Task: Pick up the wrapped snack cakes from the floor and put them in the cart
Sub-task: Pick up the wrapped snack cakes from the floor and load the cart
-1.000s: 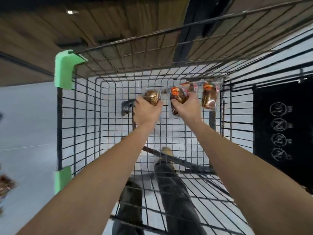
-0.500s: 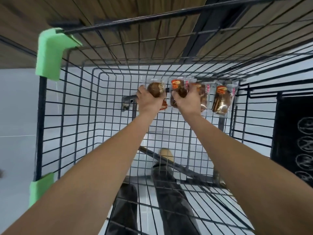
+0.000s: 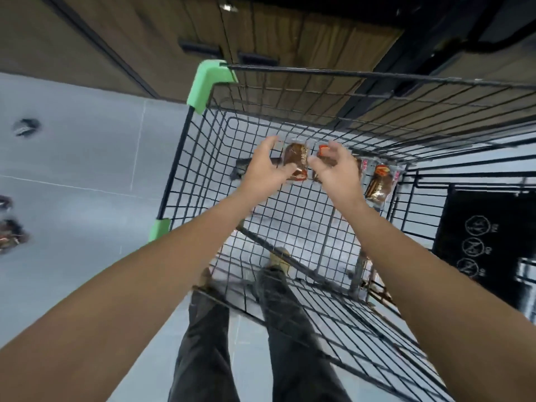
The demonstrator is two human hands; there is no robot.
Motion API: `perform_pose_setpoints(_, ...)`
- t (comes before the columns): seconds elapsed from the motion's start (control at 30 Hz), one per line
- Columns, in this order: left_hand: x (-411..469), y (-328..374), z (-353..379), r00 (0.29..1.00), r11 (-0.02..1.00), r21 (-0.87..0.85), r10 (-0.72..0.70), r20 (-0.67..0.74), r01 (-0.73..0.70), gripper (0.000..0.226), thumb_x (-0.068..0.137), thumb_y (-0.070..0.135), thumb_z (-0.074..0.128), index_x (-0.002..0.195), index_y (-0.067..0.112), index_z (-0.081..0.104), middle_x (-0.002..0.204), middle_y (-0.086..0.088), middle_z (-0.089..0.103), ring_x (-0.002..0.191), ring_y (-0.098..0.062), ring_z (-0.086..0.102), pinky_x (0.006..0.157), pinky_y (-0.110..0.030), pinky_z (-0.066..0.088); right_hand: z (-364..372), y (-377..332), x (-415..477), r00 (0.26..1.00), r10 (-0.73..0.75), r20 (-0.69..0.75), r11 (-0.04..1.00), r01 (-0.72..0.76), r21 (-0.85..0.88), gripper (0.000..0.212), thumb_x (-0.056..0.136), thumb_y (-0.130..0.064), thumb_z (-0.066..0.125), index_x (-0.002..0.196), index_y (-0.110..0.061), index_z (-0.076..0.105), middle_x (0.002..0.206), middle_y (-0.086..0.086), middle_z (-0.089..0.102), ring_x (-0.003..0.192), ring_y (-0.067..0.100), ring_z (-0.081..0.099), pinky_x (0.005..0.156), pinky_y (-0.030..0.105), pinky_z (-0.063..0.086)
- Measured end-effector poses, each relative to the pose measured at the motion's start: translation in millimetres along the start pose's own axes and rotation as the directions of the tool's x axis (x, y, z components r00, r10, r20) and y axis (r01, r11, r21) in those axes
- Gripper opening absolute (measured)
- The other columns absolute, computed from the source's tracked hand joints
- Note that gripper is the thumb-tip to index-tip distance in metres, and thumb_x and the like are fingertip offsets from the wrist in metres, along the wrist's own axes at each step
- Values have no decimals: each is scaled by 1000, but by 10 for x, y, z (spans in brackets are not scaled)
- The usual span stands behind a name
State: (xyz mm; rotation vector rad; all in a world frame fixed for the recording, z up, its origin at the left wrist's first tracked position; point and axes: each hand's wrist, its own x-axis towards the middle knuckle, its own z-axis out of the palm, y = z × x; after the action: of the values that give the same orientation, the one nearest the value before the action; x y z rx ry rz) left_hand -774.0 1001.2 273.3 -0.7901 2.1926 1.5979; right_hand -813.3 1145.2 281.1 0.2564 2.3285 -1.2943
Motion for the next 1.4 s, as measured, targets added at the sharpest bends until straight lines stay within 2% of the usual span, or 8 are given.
perform_pose_setpoints(0.2, -732, 270, -910, 990, 979, -190, 49, -135, -74, 71, 89, 17, 63, 146, 17, 22, 136, 3, 40, 110, -9, 48, 91, -22, 46, 193, -844, -575, 984, -122, 127, 992, 119, 31, 51, 87, -27, 67, 132, -13, 47, 103, -5, 61, 97, 9, 58, 72, 8, 43)
perform_pose_setpoints(0.3, -1070, 261, -1425, 966, 964, -238, 53, -254, -115, 62, 90, 14, 61, 143, 11, 29, 128, 1, 46, 98, -4, 49, 71, -2, 44, 453, -1324, -906, 957, -197, 212, 980, 198, 18, 44, 88, -23, 66, 128, -11, 51, 96, -6, 63, 97, 12, 61, 85, 22, 48)
perform_pose_setpoints(0.43, -1511, 85, -2192, 913, 947, -289, 8, -409, -138, 60, 89, 6, 61, 141, 7, 31, 135, -11, 44, 103, -16, 46, 64, -3, 43, 984, -1976, -1413, 904, -280, 322, 957, 289, 21, 40, 88, -18, 66, 124, -7, 52, 98, 4, 63, 96, 16, 60, 86, 25, 47)
perform_pose_setpoints(0.63, -2352, -509, -3475, 827, 944, -311, -87, -555, -109, 67, 86, 20, 66, 143, 15, 31, 137, -1, 44, 111, -13, 47, 85, -21, 37, 2072, -2723, -2330, 801, -331, 498, 931, 364, 33, 40, 88, -14, 65, 125, -6, 52, 109, 15, 64, 92, 15, 57, 86, 31, 47)
perform_pose_setpoints(0.93, -3693, -1529, -5101, 668, 929, -359, -211, -714, -90, 57, 86, 23, 65, 137, 18, 41, 135, 0, 49, 116, -18, 51, 98, -33, 42, 3835, -3303, -3768, 644, -362, 673, 905, 417, 88, 38, 87, -13, 66, 122, -4, 53, 90, 4, 59, 75, 8, 54, 63, 12, 41)
perform_pose_setpoints(1.17, -4493, -2207, -5882, 516, 899, -415, -292, -805, -138, 44, 88, 14, 63, 129, 10, 48, 127, -8, 55, 99, -14, 56, 85, -22, 46, 4938, -3517, -4542, 511, -394, 764, 851, 516, 94, 31, 86, -10, 66, 115, -2, 56, 83, 7, 57, 62, 7, 49, 53, 10, 37)
perform_pose_setpoints(1.23, -4654, -2351, -6061, 463, 891, -427, -317, -828, -155, 40, 89, 13, 61, 127, 9, 49, 124, -7, 56, 84, -5, 56, 66, -12, 46, 5191, -3558, -4686, 481, -382, 789, 845, 528, 88, 30, 86, -12, 66, 113, -5, 56, 86, 9, 58, 69, 12, 51, 58, 15, 39)
perform_pose_setpoints(1.4, -4915, -2699, -6469, 393, 871, -469, -384, -836, -147, 42, 91, 11, 58, 131, 6, 45, 120, -5, 54, 89, -9, 54, 65, -5, 41, 5847, -3624, -4933, 396, -346, 851, 827, 556, 78, 26, 85, -16, 66, 108, -13, 56, 95, 10, 62, 82, 15, 56, 66, 21, 40)
